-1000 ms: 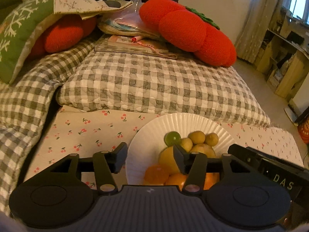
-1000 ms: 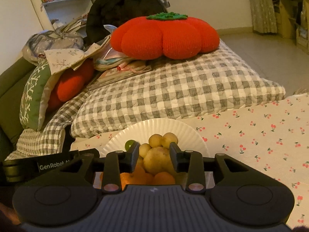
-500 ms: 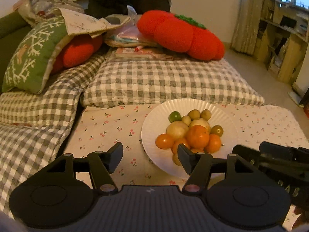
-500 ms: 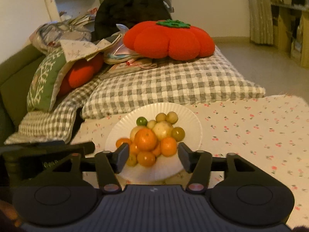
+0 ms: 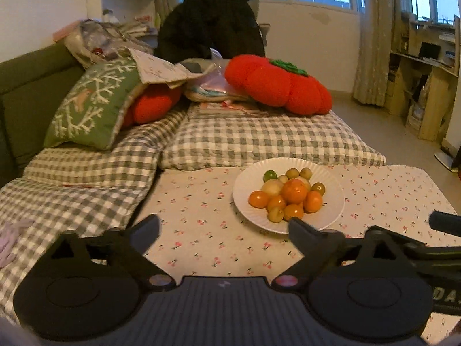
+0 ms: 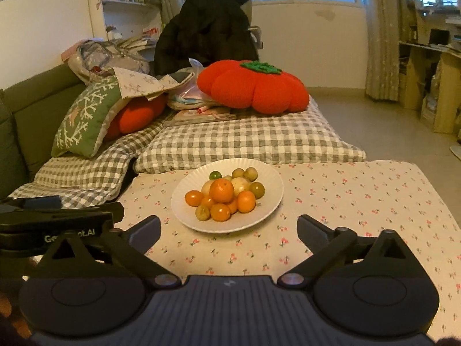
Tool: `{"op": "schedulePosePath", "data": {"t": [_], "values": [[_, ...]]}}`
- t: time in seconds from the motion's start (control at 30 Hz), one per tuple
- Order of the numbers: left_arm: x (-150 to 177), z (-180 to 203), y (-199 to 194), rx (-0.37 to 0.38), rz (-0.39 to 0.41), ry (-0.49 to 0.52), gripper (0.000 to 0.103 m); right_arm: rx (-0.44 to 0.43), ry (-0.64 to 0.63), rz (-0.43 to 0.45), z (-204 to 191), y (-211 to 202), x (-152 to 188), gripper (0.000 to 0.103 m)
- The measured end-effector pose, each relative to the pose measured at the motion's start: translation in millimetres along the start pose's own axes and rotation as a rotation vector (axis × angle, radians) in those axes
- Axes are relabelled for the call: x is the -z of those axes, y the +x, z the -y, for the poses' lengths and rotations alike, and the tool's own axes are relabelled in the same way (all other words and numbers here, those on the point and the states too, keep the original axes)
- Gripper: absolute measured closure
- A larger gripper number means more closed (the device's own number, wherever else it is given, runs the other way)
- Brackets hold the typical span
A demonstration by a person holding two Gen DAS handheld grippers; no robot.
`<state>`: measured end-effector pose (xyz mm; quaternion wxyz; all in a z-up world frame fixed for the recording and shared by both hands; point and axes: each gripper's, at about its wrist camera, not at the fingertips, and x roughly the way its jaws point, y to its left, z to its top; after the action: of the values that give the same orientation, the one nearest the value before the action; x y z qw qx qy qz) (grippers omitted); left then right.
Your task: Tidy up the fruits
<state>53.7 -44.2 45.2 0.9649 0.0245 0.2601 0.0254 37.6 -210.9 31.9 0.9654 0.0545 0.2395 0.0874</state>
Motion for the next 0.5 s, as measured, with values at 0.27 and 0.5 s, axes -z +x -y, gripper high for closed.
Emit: {"op": "schedulePosePath", "data": {"t": [0.27,0.5], "values": [[27,0,-31,-0.028,0.066,0.015,0.012,0.029,-0.083,0.067,-15,-27,24,0.000],[45,-8,-49,0.006,0.077,-0.019,0.012,-0.001,-0.009,0.088,-14,-44,41,0.000]]}}
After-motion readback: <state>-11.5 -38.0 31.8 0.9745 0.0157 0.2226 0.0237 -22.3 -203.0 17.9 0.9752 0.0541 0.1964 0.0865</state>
